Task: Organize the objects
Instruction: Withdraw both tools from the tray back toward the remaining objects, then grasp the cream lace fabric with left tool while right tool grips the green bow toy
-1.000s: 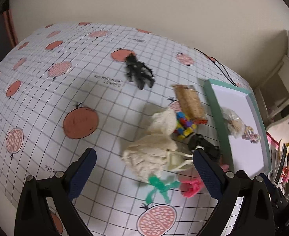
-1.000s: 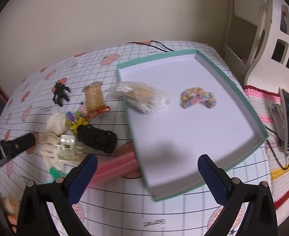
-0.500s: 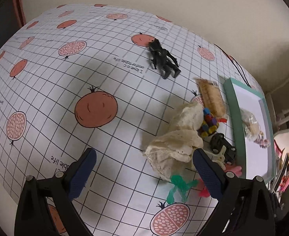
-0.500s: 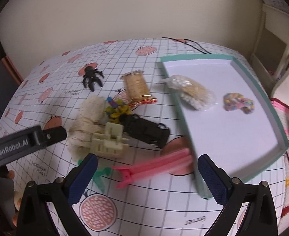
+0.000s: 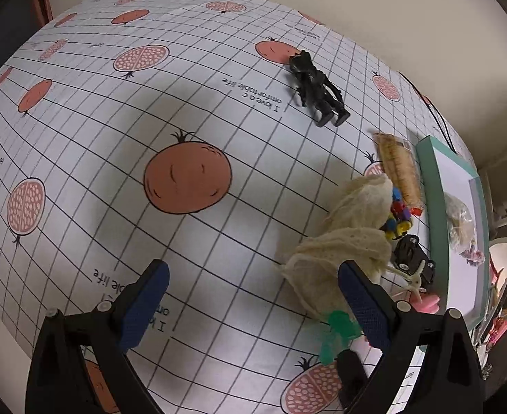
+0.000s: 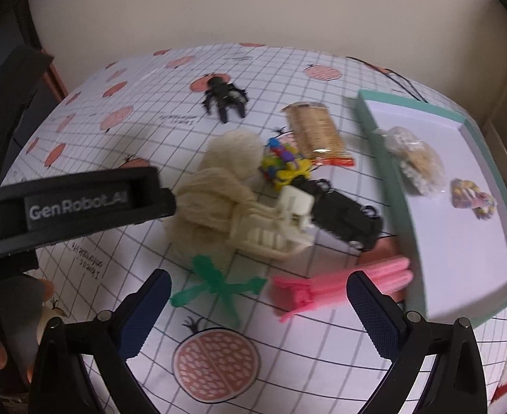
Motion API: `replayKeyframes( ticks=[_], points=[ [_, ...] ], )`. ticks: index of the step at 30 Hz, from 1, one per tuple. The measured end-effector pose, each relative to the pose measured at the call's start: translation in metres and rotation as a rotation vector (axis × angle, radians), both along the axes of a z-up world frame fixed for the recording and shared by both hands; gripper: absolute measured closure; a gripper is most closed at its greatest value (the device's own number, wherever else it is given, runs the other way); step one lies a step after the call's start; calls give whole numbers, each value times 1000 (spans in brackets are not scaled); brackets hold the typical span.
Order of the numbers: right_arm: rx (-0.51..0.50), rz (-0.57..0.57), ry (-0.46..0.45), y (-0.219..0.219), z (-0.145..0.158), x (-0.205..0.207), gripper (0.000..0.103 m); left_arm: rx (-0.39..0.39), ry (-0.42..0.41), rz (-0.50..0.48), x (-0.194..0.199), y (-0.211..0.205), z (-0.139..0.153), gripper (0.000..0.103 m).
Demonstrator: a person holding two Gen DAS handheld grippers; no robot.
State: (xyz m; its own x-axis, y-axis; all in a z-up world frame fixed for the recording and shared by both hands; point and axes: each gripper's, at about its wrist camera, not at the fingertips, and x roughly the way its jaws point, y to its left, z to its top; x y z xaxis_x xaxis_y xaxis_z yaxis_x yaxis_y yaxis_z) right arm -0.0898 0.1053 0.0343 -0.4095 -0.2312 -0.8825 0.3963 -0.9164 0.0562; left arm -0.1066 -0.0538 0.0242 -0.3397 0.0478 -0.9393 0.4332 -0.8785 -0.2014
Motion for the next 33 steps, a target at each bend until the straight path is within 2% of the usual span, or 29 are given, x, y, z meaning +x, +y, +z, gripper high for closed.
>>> replayKeyframes(
  ticks=[5,9,18,19,23,29,30,31,32,33],
  points=[
    [20,37,-6,-14,-2,3,4,1,-3,-2,0,-1,0,5],
    [30,46,-18,-17,-5,2,8,-32,15,-20,0,-4,6,5],
    [68,49,-7,-17,-7,-1,26,4,7,-82,-6,7,0,5],
    [73,45,-4,-16,-7,-2,31,7,8,-87,-6,7,-1,5],
    [82,33,5,-12,-5,-4,45,16,2,-109,-9,10,-6,11],
    [8,20,-8,-4,2,-6,48,43,5,-102,-11,9,-13,12],
    [6,23,-6,-4,2,-6,48,44,7,-102,-11,8,-14,13],
    [5,27,-5,-5,3,-6,49,49,9,-105,-11,8,-15,21],
    [-2,35,-8,-6,4,-4,51,55,8,-108,-11,8,-16,23],
    [-7,42,-12,-7,4,-4,51,61,6,-109,-11,8,-17,23]
  ],
)
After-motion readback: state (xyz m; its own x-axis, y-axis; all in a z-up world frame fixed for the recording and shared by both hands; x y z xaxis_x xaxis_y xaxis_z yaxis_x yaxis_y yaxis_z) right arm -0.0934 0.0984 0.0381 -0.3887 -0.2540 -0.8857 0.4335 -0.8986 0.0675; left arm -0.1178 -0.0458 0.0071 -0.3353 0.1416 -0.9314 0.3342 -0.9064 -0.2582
